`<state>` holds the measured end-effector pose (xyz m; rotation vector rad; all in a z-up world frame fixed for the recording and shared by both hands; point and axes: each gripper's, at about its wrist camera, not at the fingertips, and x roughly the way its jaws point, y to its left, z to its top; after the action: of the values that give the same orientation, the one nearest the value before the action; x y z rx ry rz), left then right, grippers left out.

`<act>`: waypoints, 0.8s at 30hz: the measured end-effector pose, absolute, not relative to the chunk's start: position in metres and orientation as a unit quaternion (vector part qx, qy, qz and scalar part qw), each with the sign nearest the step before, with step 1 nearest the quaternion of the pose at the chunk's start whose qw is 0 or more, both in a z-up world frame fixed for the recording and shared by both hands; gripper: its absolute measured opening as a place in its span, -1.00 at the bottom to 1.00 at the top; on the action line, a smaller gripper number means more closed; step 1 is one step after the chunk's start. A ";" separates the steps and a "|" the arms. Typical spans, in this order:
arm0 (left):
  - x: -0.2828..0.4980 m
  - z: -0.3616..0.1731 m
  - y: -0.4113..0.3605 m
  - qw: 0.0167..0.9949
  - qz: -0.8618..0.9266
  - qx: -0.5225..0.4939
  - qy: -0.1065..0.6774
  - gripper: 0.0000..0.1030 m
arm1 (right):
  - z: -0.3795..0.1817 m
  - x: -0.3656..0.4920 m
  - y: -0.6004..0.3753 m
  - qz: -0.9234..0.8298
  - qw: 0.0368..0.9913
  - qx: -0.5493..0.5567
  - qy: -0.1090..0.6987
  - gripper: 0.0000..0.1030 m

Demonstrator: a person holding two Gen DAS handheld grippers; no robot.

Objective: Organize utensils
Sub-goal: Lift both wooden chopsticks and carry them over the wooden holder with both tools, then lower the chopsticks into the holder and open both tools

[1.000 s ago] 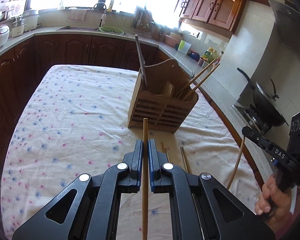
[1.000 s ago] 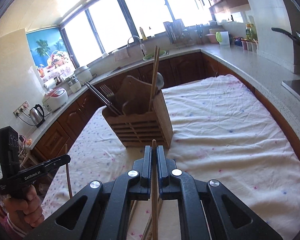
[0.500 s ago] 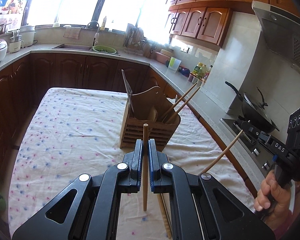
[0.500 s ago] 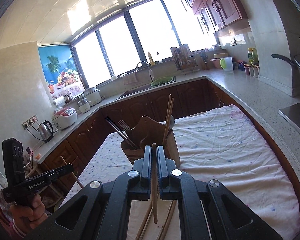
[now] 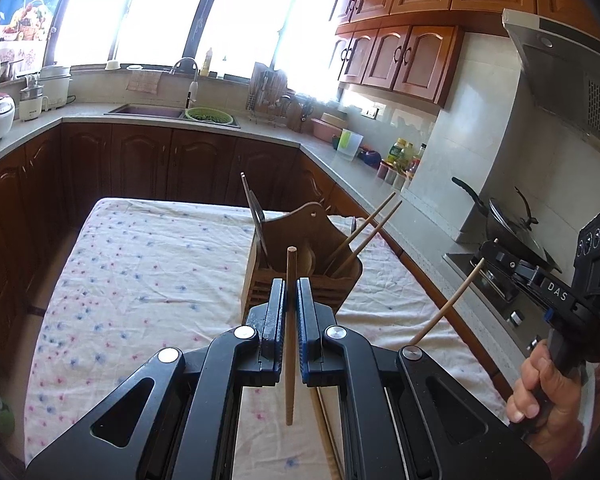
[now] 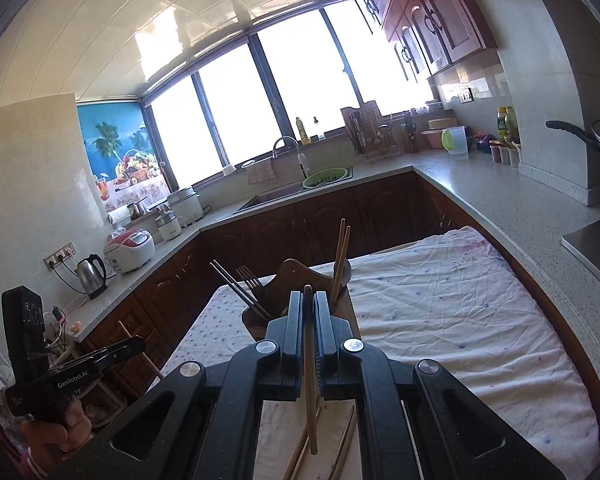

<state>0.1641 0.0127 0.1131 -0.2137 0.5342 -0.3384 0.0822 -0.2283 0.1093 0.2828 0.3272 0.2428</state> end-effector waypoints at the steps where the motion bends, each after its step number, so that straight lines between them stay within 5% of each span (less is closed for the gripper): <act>1: 0.167 0.117 0.013 0.946 -0.166 -0.104 0.257 -0.91 | 0.112 0.085 -0.229 0.120 0.970 0.140 0.158 -0.90; 14: 0.226 0.188 0.013 0.970 -0.148 -0.118 0.152 -0.91 | 0.177 0.131 -0.227 0.098 0.984 0.139 0.058 -0.91; 24: 0.277 0.156 0.017 0.970 -0.106 -0.158 0.151 -0.91 | 0.158 0.181 -0.226 0.070 0.985 0.146 0.055 -0.91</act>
<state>0.2773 0.0174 0.1555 -0.3200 0.3047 -0.2143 0.1814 -0.2259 0.1584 0.2936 0.1103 0.1401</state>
